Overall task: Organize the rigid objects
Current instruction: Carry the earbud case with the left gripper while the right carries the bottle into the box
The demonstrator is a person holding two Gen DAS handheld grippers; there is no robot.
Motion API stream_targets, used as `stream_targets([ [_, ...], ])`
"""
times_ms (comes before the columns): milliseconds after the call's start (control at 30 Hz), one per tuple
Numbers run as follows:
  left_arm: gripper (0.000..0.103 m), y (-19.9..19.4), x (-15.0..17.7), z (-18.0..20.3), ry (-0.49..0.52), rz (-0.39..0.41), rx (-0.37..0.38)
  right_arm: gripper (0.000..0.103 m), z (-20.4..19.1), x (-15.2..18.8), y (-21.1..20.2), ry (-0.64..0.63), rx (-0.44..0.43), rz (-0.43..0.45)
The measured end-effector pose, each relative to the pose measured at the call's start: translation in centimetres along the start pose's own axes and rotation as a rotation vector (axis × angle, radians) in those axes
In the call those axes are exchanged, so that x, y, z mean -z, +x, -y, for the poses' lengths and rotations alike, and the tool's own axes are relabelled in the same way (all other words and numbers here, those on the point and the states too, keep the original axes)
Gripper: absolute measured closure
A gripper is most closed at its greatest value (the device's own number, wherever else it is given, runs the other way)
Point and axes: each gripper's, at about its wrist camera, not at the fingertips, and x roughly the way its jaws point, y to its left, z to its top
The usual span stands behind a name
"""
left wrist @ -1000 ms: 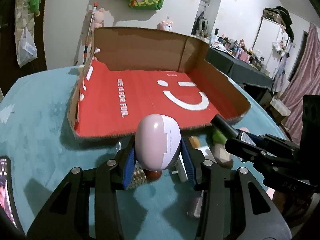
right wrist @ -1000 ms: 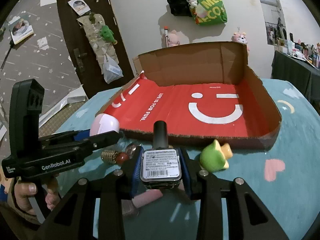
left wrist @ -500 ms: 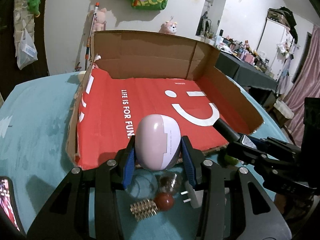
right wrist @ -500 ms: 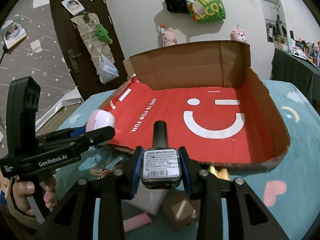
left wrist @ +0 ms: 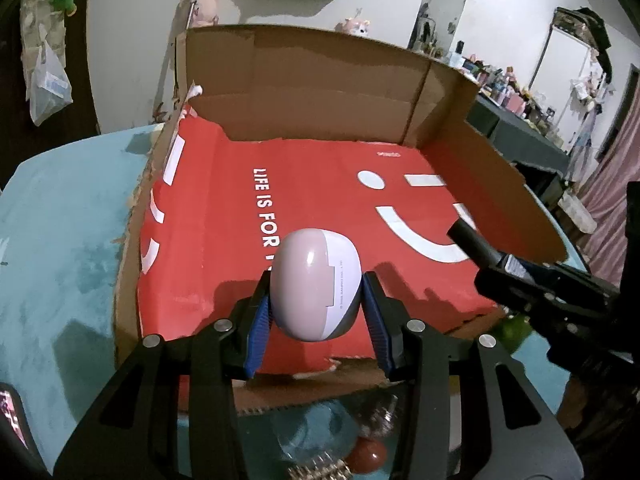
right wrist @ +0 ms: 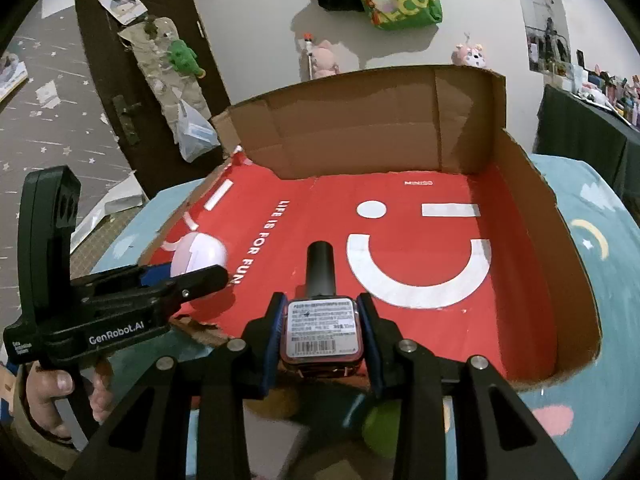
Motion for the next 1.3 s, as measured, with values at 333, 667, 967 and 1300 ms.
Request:
stream_targets([
  [333, 0.063, 3.0, -0.2, -0.3, 0.018, -0.079, -0.036, 0.065, 1.5, -0.9, 3.1, 0.031, 0.031, -0.069],
  [667, 0.063, 3.8, -0.2, 0.0, 0.031, -0.101, -0.049, 0.065, 2.1, -0.6, 4.6, 0.047, 0.034, -0.118],
  [967, 0.063, 3.9, -0.2, 0.0, 0.034, -0.098, -0.05, 0.065, 2.4, -0.2, 5.0, 0.059, 0.032, -0.138],
  [1300, 0.062, 3.9, -0.2, 0.0, 0.036, -0.1, -0.05, 0.065, 2.4, -0.2, 5.0, 0.059, 0.034, -0.137],
])
